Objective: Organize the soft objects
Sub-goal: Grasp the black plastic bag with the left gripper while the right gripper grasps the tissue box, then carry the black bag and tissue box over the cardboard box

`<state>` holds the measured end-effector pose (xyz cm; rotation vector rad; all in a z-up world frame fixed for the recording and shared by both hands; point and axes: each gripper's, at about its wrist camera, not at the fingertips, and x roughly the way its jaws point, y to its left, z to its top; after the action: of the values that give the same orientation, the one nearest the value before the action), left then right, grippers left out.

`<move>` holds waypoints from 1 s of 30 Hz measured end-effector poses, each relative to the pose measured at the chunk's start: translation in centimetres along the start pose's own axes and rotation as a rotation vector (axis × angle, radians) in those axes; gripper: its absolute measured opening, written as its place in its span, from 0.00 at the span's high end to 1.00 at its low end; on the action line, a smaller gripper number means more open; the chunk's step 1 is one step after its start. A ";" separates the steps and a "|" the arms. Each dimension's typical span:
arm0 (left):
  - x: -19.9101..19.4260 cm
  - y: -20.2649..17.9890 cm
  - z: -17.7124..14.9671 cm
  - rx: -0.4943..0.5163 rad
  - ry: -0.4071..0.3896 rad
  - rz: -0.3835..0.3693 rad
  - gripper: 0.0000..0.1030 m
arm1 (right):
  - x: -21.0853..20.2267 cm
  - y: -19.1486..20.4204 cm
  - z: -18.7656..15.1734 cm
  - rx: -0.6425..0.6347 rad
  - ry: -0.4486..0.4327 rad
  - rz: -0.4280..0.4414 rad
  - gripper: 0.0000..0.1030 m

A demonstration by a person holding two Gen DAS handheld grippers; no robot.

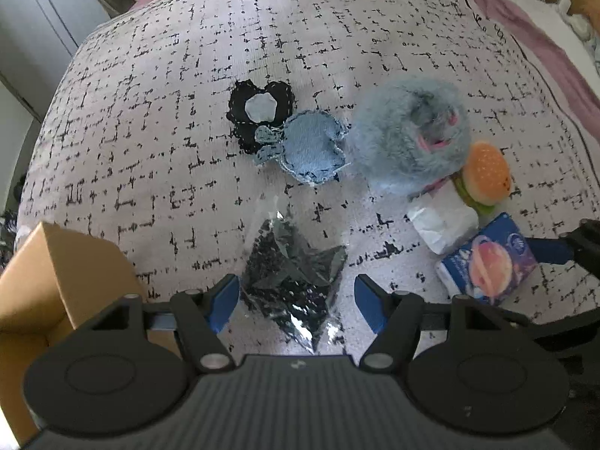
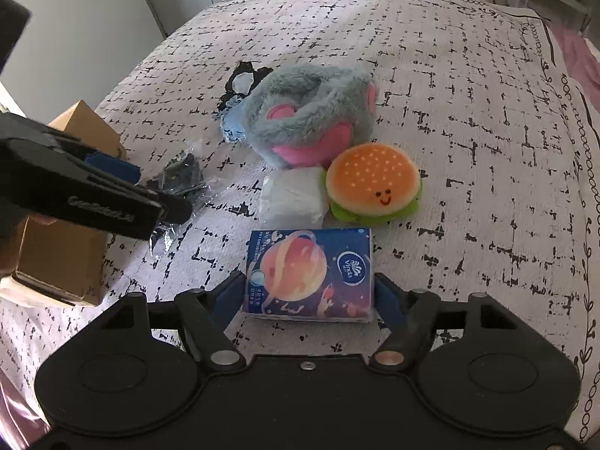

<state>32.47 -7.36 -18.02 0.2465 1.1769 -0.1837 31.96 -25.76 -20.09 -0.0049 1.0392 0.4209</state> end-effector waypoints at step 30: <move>-7.3 1.6 -3.1 -0.115 -0.179 -0.062 0.55 | -6.3 1.4 0.2 -0.020 -0.114 0.000 0.32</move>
<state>27.46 -4.83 -12.24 0.0906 1.0143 -0.1883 28.89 -26.52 -14.47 0.0010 0.9227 0.4271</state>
